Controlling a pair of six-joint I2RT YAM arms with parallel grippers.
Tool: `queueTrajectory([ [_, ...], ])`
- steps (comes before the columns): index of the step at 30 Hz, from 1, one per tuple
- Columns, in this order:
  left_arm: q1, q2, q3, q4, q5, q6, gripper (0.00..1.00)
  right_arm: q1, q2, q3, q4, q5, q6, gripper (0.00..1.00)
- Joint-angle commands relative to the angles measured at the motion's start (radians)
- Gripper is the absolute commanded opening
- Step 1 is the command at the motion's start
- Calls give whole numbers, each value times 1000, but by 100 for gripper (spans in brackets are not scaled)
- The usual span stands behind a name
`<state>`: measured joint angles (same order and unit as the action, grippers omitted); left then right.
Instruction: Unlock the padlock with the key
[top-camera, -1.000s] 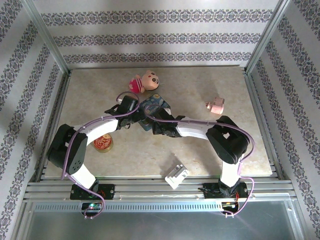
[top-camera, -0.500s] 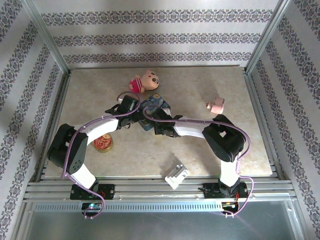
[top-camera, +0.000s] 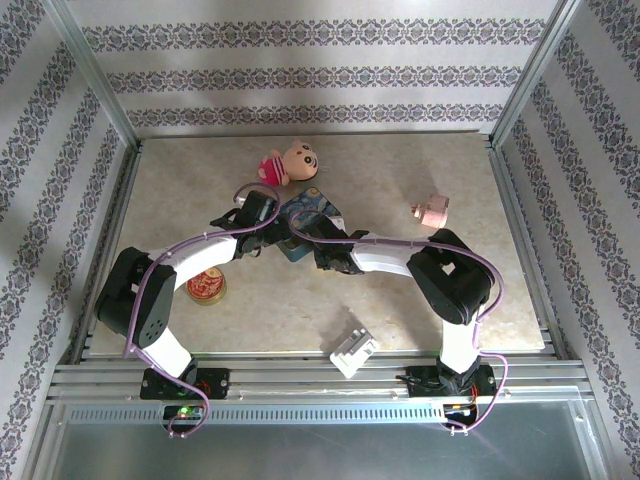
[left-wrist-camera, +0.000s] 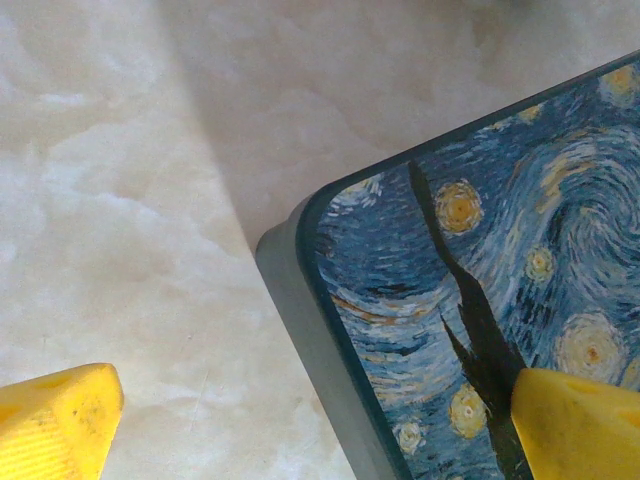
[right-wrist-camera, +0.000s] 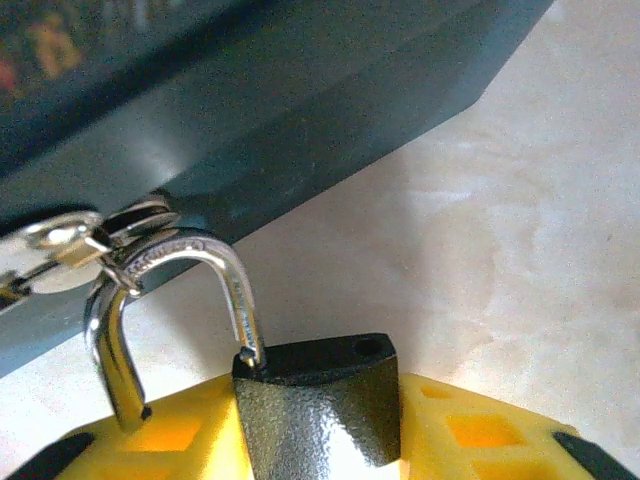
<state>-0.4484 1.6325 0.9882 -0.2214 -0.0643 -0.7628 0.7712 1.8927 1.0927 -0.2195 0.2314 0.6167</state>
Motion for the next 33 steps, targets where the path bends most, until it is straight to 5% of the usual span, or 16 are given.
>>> queueTrajectory([
  [1, 13, 3, 6, -49, -19, 19, 99, -7, 19, -25, 12, -57, -12, 33],
  [17, -28, 9, 21, -56, -76, 103, 99, -18, -15, -59, 73, -141, 28, 10],
  [33, -29, 37, -11, -52, -35, 104, 99, -27, -53, -98, 153, -184, 110, 0],
])
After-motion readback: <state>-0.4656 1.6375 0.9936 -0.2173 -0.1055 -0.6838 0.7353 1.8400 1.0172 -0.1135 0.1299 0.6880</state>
